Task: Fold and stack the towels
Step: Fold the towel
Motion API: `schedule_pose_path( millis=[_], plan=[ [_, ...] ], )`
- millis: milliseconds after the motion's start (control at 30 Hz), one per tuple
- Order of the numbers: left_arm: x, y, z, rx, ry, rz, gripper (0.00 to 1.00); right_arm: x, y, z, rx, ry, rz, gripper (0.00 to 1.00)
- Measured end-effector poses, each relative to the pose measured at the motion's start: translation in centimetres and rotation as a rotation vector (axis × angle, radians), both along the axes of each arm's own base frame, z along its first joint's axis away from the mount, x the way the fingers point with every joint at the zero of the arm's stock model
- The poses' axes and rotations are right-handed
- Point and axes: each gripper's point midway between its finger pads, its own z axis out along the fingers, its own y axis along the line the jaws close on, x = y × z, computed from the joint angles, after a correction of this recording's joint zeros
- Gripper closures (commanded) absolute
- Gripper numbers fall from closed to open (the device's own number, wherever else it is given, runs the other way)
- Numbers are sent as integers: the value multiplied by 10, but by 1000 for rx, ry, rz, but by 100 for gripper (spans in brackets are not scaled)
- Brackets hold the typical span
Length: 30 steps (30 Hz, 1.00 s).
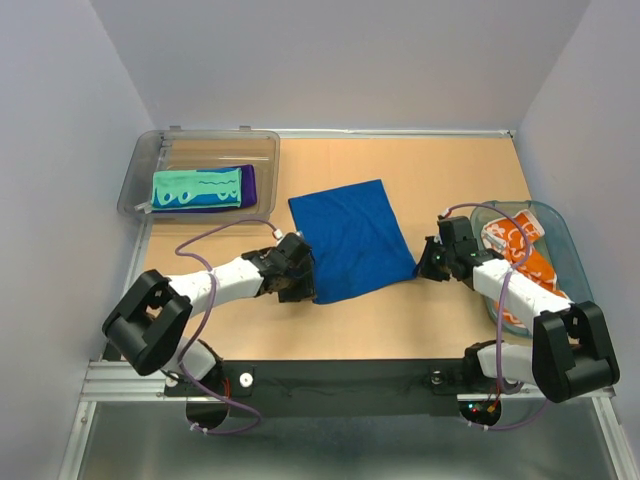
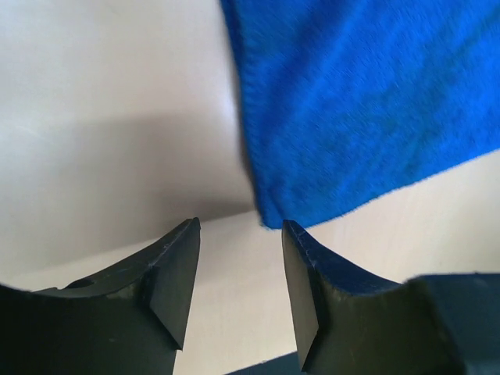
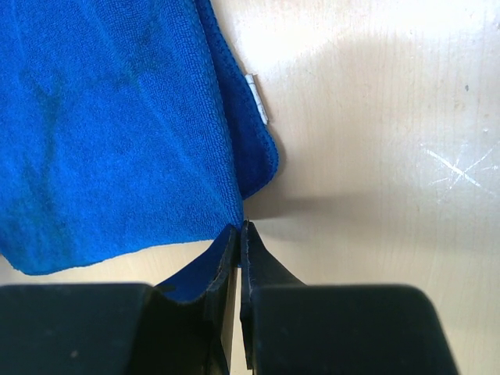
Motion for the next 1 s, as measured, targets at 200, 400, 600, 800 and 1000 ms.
schedule_pose_path(
  millis=[200, 400, 600, 800, 1000],
  plan=[
    [-10, -26, -3, -14, 31, -37, 45, -1, 1, 0, 6, 2, 9, 93],
    [-8, -35, -5, 21, 44, -16, 51, -1, 2, 1, 7, -1, 19, 93],
    [-9, -34, -7, 105, 50, 10, 51, -2, 3, 12, 19, -34, 29, 93],
    [-10, -29, -9, 163, 58, 31, 55, -1, 5, 20, 28, -62, 40, 93],
    [-12, -29, -12, 203, 71, 27, 64, -1, 6, 25, 38, -80, 48, 93]
  ],
)
